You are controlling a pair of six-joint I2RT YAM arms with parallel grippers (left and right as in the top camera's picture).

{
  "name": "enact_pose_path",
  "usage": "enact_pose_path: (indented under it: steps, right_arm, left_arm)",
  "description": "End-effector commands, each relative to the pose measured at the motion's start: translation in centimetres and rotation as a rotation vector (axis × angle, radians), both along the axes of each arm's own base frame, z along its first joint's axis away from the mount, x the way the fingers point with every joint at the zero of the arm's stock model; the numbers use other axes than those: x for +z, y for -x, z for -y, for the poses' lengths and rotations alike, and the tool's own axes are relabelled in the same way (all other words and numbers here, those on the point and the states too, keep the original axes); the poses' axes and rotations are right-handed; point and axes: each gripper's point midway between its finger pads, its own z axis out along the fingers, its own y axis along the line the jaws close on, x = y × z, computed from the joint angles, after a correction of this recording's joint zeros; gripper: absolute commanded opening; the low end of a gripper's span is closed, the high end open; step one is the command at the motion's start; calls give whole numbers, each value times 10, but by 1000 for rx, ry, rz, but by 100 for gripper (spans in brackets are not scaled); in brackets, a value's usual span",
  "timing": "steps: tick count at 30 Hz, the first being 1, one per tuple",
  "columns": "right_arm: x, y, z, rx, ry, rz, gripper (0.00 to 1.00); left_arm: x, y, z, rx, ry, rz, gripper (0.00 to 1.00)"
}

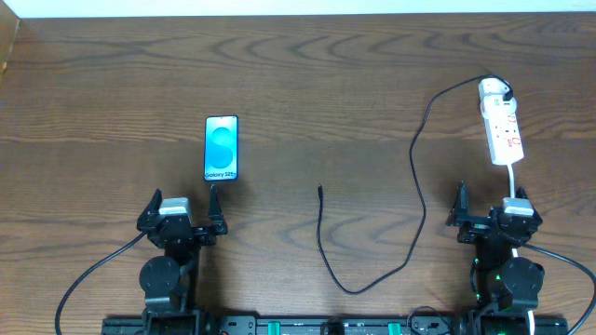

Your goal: Plug charger to phone and switch on socket

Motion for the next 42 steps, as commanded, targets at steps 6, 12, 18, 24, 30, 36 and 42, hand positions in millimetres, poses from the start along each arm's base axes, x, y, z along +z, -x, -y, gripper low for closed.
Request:
enact_pose_path:
  steps: [6,12,18,24,30,36,42]
  right_arm:
    - [-1,0,3,-16,-16,1,99]
    - [-1,0,3,-16,-16,1,99]
    - [-1,0,3,-16,-16,1,99]
    - [-1,0,3,-16,-16,1,99]
    - [-1,0,3,-16,-16,1,99]
    - [-1,0,3,-16,-16,1,99]
    - [-1,0,3,-16,-16,1,99]
  left_arm:
    - [-15,1,-2,10,1,-46,98]
    - [-15,1,-2,10,1,-46,98]
    - [-15,1,-2,10,1,-46,98]
    - [-15,1,-2,10,1,-46,98]
    - [-15,1,-2,9,2,-46,98]
    - [-2,0,7,-36,38,3,98]
    - [29,2,6,-33,62,66,98]
